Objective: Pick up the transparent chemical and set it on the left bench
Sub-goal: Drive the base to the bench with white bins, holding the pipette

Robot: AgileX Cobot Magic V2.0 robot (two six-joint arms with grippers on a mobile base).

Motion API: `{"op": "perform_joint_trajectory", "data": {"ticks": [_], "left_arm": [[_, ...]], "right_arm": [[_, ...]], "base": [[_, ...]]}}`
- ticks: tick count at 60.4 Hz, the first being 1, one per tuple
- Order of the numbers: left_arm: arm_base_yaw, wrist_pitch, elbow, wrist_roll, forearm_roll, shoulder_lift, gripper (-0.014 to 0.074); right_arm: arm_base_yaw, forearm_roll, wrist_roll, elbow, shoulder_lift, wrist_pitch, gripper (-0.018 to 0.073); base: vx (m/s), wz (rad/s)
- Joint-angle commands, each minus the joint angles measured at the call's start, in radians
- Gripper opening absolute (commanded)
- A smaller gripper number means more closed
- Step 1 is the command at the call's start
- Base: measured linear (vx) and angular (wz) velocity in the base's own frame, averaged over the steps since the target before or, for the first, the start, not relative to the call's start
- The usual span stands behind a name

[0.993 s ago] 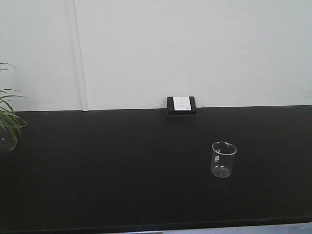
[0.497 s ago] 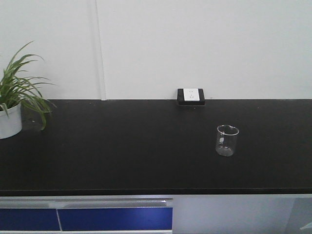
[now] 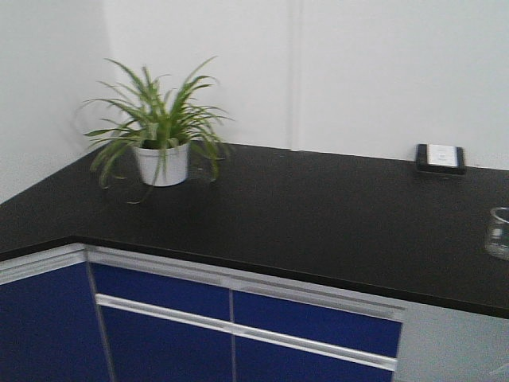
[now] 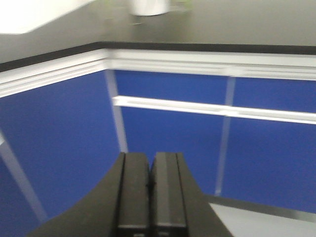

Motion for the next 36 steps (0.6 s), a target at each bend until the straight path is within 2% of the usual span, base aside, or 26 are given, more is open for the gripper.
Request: {"op": "perform_joint_trajectory", "data": {"ticks": [1,36], "left_arm": [[-0.002,-0.078,0.016,-0.008,-0.001,-0.019,-0.0003],[-0.002,-0.078,0.016,-0.008,-0.001,-0.019,-0.0003]], "right_arm": [[-0.006,-0.003,-0.002,-0.03,0.0,-0.083,-0.0007],[-0.006,-0.003,-0.002,-0.03,0.0,-0.083,-0.0007]], "base": [[-0.16,0.82],[-0.13,0.85]]}}
